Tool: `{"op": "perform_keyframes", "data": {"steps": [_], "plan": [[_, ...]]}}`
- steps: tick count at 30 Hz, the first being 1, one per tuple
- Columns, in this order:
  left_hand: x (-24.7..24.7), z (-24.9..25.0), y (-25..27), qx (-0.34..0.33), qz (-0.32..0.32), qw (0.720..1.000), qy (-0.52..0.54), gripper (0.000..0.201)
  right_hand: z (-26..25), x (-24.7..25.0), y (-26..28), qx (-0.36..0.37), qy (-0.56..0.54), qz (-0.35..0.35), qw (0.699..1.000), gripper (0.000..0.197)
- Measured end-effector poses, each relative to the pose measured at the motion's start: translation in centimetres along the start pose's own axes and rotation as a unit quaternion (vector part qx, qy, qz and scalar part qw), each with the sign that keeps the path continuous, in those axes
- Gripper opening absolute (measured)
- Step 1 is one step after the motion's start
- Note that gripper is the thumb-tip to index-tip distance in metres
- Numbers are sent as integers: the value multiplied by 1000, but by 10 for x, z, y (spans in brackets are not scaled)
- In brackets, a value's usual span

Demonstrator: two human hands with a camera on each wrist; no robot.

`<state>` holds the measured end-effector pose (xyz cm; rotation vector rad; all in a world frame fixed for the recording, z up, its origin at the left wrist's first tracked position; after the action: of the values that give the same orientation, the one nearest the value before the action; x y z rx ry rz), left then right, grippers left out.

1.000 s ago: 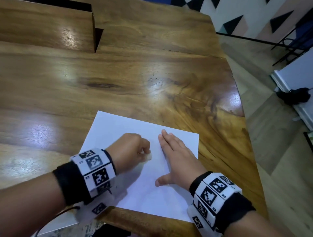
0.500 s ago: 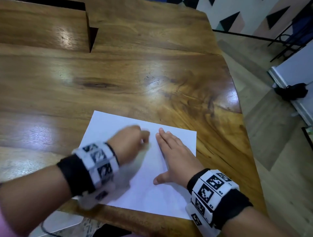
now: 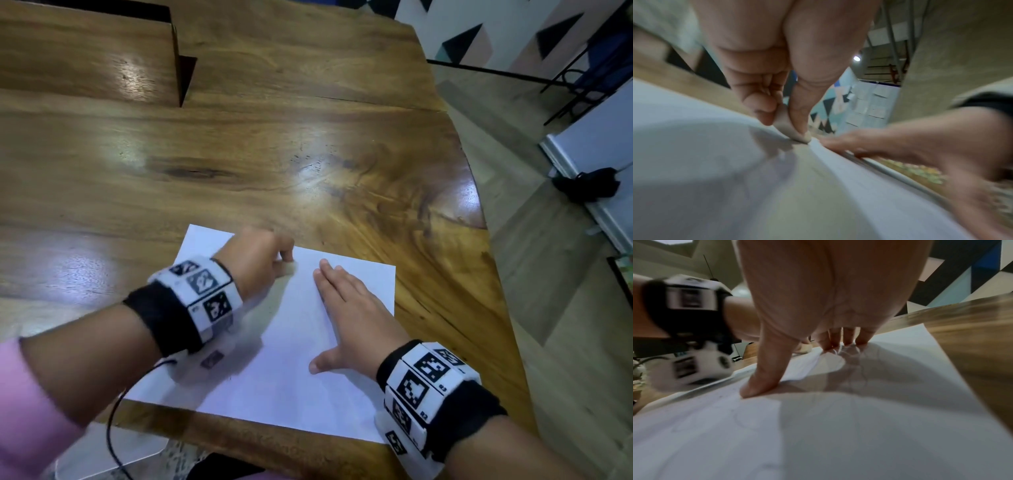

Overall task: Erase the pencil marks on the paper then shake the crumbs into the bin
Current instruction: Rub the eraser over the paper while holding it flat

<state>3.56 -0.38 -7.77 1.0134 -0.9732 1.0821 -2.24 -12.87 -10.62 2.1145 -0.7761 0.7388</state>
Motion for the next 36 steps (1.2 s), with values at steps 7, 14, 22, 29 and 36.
{"op": "perform_keyframes", "data": {"steps": [7, 14, 22, 29, 36], "plan": [[-31, 40, 77, -137, -97, 985, 49, 12, 0, 0, 0, 0, -13, 1, 1000, 128], [-1, -2, -13, 2, -21, 1000, 8, 12, -2, 1, 0, 0, 6, 2, 1000, 128], [-20, 25, 26, -59, -84, 995, 9, 10, -2, 1, 0, 0, -7, 2, 1000, 128], [-10, 27, 6, -22, -53, 998, 10, 11, -2, 2, 0, -2, 1, 2, 1000, 129], [2, 11, -3, 10, -45, 999, 23, 14, -2, 2, -1, -2, 2, 5, 1000, 129]]}}
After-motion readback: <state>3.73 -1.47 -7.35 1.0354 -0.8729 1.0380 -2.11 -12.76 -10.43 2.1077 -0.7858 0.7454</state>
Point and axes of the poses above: each hand's wrist, its own y-axis away from the middle knuckle, its own x-axis out of the back of the hand, z = x × y, the point moved 8 cm from there along -y, towards the middle knuckle, and after that the axes turned 15 degrees about -y, right-handed, at the moved point
